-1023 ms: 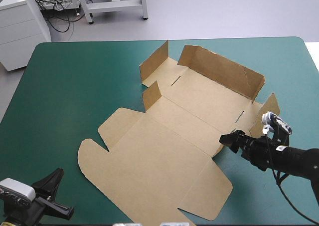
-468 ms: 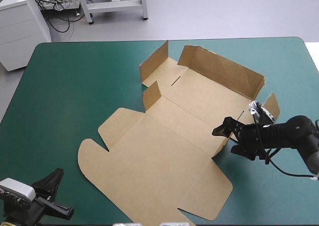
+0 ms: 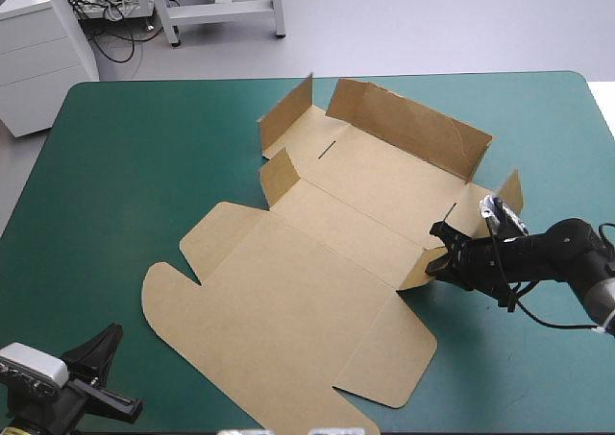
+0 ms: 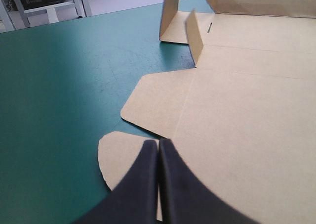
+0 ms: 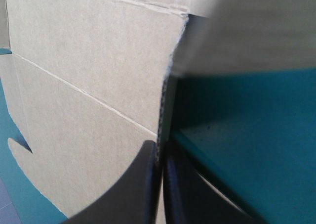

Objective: Fold the box

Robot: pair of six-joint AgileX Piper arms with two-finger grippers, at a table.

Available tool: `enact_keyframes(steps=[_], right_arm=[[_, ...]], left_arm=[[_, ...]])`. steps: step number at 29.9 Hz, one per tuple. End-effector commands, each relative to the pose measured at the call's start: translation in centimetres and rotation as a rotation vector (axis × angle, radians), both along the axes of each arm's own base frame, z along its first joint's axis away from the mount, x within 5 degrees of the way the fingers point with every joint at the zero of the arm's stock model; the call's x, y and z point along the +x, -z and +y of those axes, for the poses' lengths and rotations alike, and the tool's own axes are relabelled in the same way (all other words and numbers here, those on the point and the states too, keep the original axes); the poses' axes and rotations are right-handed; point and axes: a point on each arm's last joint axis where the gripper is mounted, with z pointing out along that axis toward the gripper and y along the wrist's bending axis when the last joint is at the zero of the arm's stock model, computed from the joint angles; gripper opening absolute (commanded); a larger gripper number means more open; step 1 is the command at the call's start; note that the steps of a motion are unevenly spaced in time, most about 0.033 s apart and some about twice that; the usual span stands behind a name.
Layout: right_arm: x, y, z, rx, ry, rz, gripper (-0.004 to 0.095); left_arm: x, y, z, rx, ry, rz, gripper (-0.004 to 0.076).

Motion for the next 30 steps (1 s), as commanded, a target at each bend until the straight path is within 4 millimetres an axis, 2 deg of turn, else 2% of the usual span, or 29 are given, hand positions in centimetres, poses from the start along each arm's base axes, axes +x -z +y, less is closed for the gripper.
enact_keyframes(steps=[1, 8, 12, 17, 23, 26, 30], right_arm=[[0.5, -1.4, 0.1, 0.032, 0.029, -0.063, -0.0017], [0.6, -1.4, 0.1, 0.004, -0.018, -0.108, -0.0018], [1.2, -2.4, 0.0, -0.034, -0.084, -0.192, -0.0018], [2.1, -5.5, 0.0, -0.119, -0.228, -0.331, -0.0018], [3.0, -10.0, -0.7, -0.28, -0.329, -0.44, -0.0019], [3.2, -11.9, -1.2, -0.377, -0.401, -0.48, -0.0023], [3.7, -13.0, -1.6, -0.449, -0.478, -0.46, -0.0023]], left_arm=[[-0.4, -1.3, 0.1, -0.052, 0.005, -0.099, -0.0032], [-0.4, -1.3, 0.1, -0.052, 0.005, -0.099, -0.0032], [-0.4, -1.3, 0.1, -0.052, 0.005, -0.101, -0.0032], [-0.3, -1.3, 0.0, -0.062, 0.009, -0.092, -0.0032], [-0.1, -2.0, -0.4, -0.058, 0.031, 0.014, -0.0032], [0.7, -3.3, -0.5, -0.015, 0.017, 0.046, -0.0032], [2.0, -5.5, -1.0, 0.007, 0.015, 0.09, -0.0032]])
